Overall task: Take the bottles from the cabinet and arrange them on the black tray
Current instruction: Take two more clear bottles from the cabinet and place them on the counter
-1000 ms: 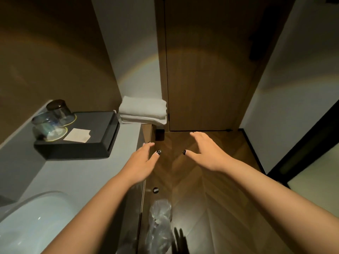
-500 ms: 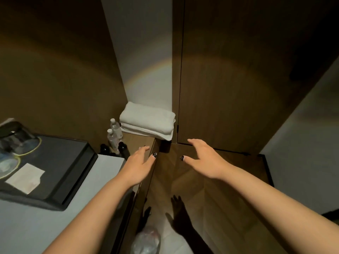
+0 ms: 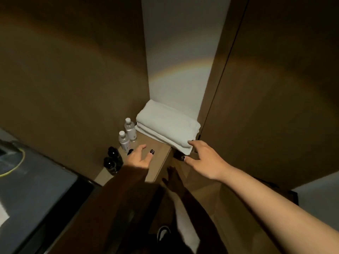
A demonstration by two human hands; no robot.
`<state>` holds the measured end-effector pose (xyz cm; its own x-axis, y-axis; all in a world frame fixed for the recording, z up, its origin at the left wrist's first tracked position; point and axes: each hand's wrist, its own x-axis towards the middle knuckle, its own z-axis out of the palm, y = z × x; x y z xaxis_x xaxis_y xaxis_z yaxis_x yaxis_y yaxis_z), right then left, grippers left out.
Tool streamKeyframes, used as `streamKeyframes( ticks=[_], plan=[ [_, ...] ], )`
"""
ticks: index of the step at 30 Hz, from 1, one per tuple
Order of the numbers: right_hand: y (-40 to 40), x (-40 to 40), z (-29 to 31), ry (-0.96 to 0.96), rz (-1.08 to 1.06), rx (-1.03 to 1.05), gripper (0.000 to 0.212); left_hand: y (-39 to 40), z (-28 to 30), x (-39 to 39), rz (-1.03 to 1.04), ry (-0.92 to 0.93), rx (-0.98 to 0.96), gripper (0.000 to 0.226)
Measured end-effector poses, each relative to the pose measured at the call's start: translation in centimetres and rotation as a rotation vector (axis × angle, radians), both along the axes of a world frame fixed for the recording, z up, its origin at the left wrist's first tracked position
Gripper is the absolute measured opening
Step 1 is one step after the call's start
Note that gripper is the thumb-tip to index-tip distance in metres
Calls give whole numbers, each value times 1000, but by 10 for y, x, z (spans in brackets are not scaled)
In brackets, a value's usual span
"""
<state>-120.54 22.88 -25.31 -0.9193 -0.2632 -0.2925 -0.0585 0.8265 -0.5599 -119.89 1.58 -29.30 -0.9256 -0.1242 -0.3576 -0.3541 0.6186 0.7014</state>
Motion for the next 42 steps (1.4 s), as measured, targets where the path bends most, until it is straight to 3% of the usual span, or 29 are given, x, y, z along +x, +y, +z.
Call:
streamKeyframes(
  ticks=[5, 9, 13, 16, 19, 23, 25, 31, 38, 42],
  plan=[
    [-16, -81, -11, 2, 104, 60, 63, -20, -14, -60, 106, 31, 82, 61],
    [-39, -133, -22, -17, 80, -5, 61, -30, -23, -91, 217, 12, 90, 61],
    [-54, -193, -36, -105, 187, -14, 63, -39, -34, -122, 380, -39, 186, 64],
    [-66, -241, -49, -139, 276, -8, 63, -42, -42, -152, 469, -49, 149, 56],
    [-79, -290, -63, -219, 346, -35, 63, -45, -59, -180, 590, -56, 153, 30],
    [-98, -349, -94, -302, 395, -75, 60, -43, -95, -214, 740, -106, 234, 59],
    [-107, -371, -119, -329, 410, -66, 57, -35, -111, -227, 811, -131, 245, 63],
    [-130, -400, -200, -399, 434, -105, 48, -39, -183, -249, 956, -97, 318, 63],
    [-155, -402, -287, -582, 401, -53, 35, -73, -260, -272, 1100, -29, 236, 66],
    [-166, -397, -326, -627, 361, -71, 31, -93, -291, -281, 1046, 66, 169, 73]
  ],
)
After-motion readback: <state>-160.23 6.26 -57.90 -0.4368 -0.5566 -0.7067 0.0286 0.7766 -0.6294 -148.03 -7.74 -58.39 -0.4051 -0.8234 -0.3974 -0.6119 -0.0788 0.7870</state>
